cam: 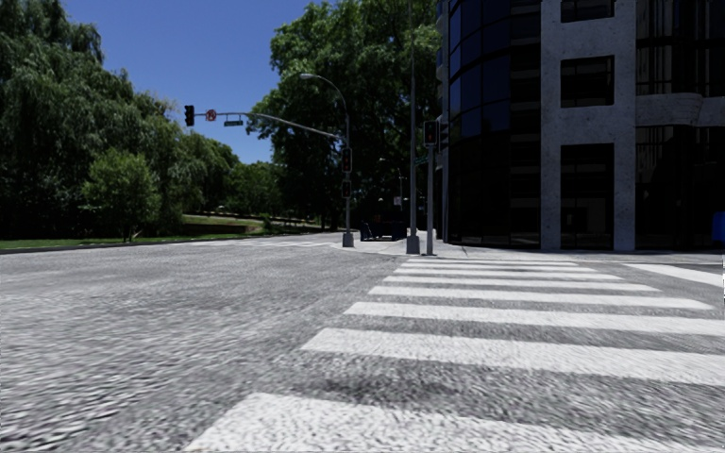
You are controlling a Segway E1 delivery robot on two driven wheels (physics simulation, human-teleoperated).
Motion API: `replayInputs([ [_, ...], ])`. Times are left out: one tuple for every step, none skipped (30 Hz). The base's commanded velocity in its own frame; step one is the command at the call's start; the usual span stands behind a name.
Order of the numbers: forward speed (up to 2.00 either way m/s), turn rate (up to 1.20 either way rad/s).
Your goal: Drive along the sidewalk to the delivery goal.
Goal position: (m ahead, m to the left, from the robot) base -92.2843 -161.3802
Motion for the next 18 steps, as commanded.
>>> replayInputs([
  [1.14, -0.56],
  [1.12, -0.59],
  [1.12, -0.59],
  [1.1, -0.64],
  [1.1, -0.77],
  [1.07, -0.87],
  [1.07, -0.87],
  [1.05, -0.93],
  [1.02, -0.94],
  [1.02, -0.94],
  [0.99, -0.94],
  [0.99, -0.94],
  [0.99, -0.94],
  [0.99, -0.94],
  [0.99, -0.94],
  [0.99, -0.94],
  [0.99, -0.94],
  [0.99, -0.94],
])
